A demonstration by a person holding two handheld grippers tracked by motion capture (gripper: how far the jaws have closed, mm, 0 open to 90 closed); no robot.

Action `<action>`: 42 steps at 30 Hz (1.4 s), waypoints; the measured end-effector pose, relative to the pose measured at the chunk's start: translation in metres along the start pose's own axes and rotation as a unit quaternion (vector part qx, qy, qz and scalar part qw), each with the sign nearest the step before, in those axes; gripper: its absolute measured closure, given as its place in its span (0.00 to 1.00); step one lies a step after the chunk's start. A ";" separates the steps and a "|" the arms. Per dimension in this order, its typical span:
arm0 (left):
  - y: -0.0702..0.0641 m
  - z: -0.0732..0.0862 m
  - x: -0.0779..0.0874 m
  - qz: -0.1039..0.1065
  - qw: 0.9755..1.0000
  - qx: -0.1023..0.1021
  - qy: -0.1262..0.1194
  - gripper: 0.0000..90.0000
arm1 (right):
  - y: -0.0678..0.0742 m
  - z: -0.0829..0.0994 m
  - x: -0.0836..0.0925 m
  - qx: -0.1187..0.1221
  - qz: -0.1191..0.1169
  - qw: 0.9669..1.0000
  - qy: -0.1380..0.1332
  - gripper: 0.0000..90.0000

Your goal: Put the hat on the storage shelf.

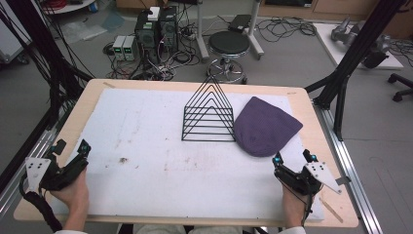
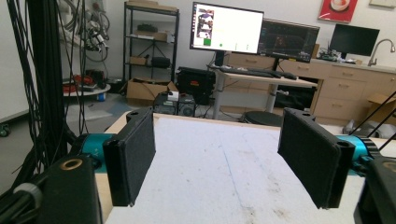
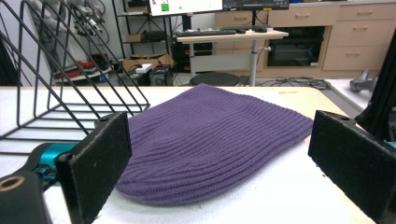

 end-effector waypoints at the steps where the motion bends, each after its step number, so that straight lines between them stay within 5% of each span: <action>1: -0.001 0.000 0.000 0.002 1.000 0.000 0.000 0.30 | 0.000 -0.001 -0.001 0.000 -0.007 1.000 0.002 0.06; 6: -0.003 0.001 -0.001 0.007 1.000 -0.003 0.003 0.30 | -0.002 -0.004 -0.002 -0.007 -0.015 1.000 0.013 0.06; 16: 0.000 0.001 0.002 -0.005 1.000 0.000 0.004 0.29 | -0.001 -0.022 -0.011 0.019 -0.023 0.999 0.022 0.06; 42: -0.005 0.007 -0.002 0.012 1.000 0.012 0.018 0.27 | 0.030 -0.069 -0.081 0.081 -0.064 0.991 0.083 0.06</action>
Point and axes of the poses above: each handheld gripper's, and its own axes: x roughly backward along the jaws, z roughly out of its underside, y roughly to its left, the point moved 9 cm from there along -x, roughly forward along the jaws, and after that the axes turned 6 degrees about -z, right-handed, at the moved point
